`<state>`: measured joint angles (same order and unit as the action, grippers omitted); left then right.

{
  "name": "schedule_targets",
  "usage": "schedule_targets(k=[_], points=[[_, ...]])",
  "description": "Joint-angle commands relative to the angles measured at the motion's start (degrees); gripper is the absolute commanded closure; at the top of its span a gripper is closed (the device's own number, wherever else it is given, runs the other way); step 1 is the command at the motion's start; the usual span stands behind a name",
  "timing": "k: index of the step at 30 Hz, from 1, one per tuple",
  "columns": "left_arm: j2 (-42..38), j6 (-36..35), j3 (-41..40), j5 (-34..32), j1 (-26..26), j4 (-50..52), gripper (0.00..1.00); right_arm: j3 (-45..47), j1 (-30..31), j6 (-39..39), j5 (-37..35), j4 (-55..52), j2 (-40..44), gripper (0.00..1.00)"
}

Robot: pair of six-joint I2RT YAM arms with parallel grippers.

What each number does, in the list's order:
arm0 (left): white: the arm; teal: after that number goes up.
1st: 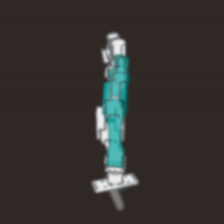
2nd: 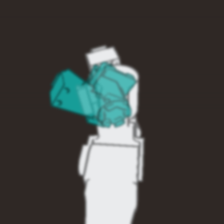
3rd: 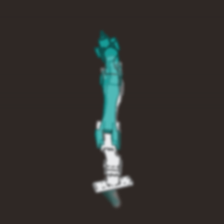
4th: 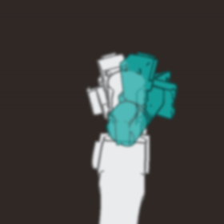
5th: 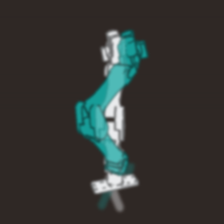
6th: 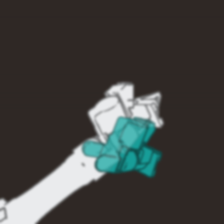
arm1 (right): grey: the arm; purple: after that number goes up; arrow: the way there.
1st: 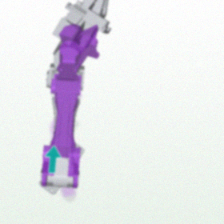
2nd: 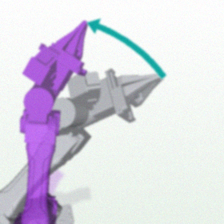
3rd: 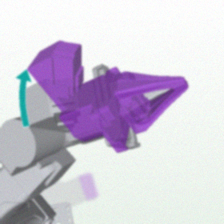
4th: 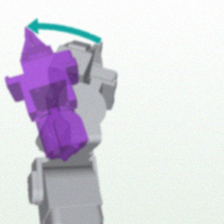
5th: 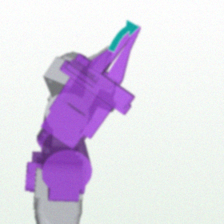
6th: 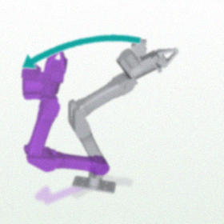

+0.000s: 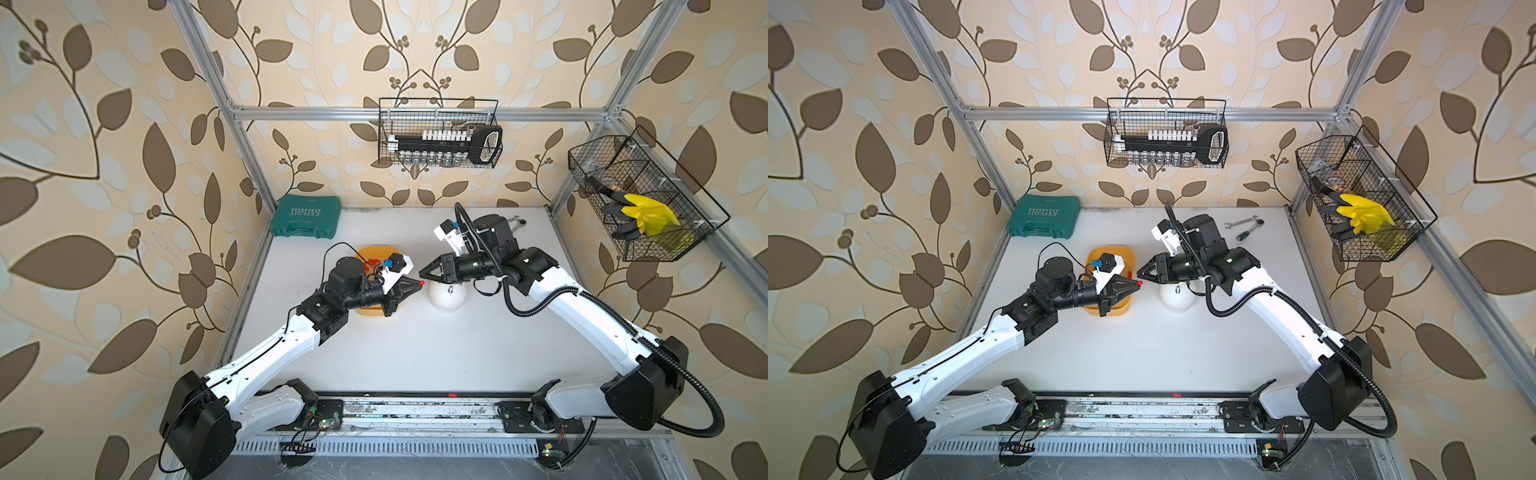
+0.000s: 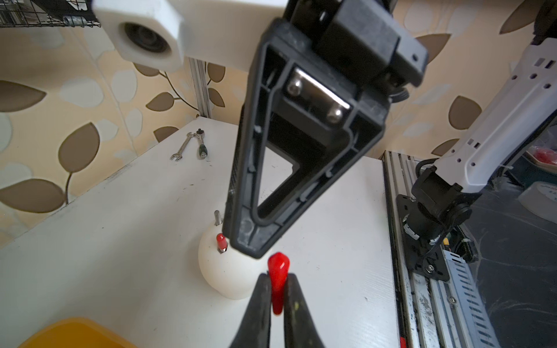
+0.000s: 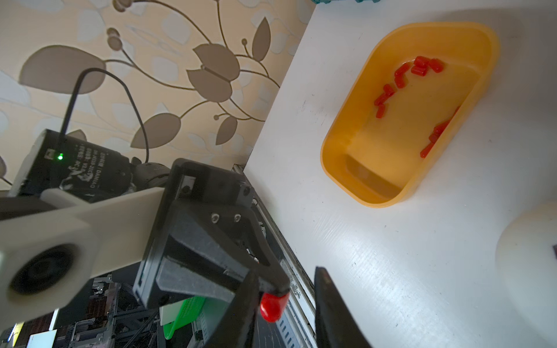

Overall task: Cover the protruding screws with screw protection sleeves
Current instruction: Pick up the screw protection sleeve from the storage box.

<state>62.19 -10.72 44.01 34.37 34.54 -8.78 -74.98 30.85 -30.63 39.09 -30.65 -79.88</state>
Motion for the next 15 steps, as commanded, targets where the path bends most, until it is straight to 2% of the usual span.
schedule_targets(k=[1, 6, 13, 15], points=[[-1.6, -1.3, -0.1, -2.1, 0.5, -2.5, 0.88, -1.3, 0.4, 1.2, 1.5, -2.8, 0.4, 0.62], [-1.6, -1.7, 0.1, -2.5, 0.4, -2.2, 0.88, -2.2, 1.9, 3.1, 0.3, -6.2, -1.6, 0.62], [-1.6, -1.7, 0.1, -2.1, 0.5, -2.1, 0.88, -1.7, 2.3, 2.1, -0.3, -4.2, -1.6, 0.69], [-1.5, -1.8, 0.1, -1.7, 0.5, -2.3, 0.88, -1.5, 2.3, 1.4, -0.6, -3.5, -1.8, 0.67]])
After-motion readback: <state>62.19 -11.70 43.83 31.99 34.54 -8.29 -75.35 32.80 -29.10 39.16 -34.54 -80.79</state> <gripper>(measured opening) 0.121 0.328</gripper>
